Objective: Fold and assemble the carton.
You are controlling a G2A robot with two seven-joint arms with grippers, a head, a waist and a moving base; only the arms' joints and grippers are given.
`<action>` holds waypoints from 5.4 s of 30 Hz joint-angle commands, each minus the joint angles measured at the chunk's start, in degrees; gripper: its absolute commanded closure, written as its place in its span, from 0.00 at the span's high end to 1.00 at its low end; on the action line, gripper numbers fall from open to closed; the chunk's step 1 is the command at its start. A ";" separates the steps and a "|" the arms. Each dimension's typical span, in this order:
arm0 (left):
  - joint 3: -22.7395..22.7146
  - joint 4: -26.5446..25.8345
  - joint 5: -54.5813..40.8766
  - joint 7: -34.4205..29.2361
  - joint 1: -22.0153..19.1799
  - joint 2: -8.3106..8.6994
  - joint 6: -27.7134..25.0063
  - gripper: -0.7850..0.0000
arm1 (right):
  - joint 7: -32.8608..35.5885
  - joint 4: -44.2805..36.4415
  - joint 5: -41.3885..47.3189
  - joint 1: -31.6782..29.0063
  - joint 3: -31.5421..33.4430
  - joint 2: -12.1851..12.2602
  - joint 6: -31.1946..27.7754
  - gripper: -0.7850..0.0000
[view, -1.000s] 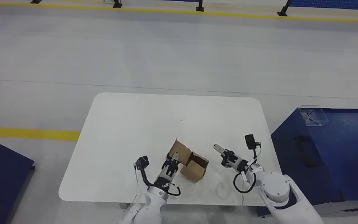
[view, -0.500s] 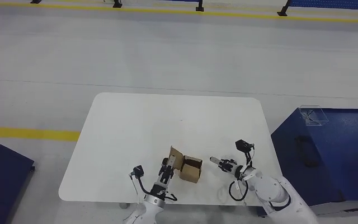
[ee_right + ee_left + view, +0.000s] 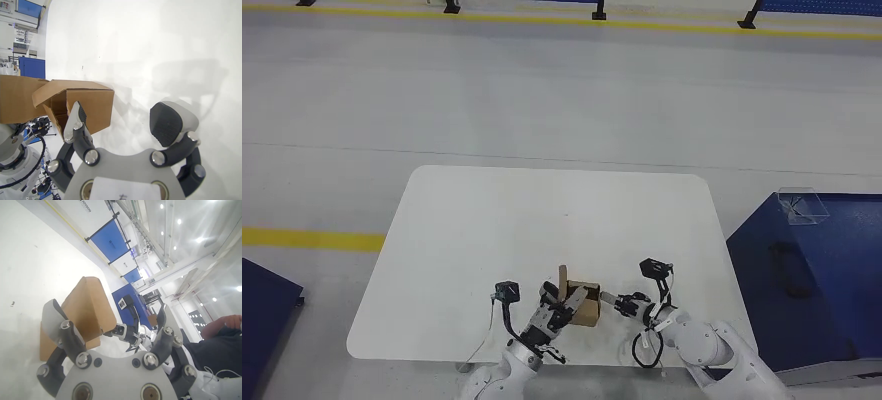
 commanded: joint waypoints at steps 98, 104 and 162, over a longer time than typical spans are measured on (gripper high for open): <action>1.41 -4.71 5.73 2.93 4.17 0.52 3.45 1.00 | -7.27 -3.93 7.77 -2.36 0.87 -4.51 3.97 1.00; -0.47 -4.96 12.30 4.13 3.82 1.32 -1.90 1.00 | -6.18 -3.08 9.13 -2.56 3.03 -4.41 3.62 1.00; -5.36 5.40 58.06 -6.47 -9.08 7.29 -19.70 0.21 | -7.96 1.24 -1.96 2.33 -1.40 -7.40 5.38 1.00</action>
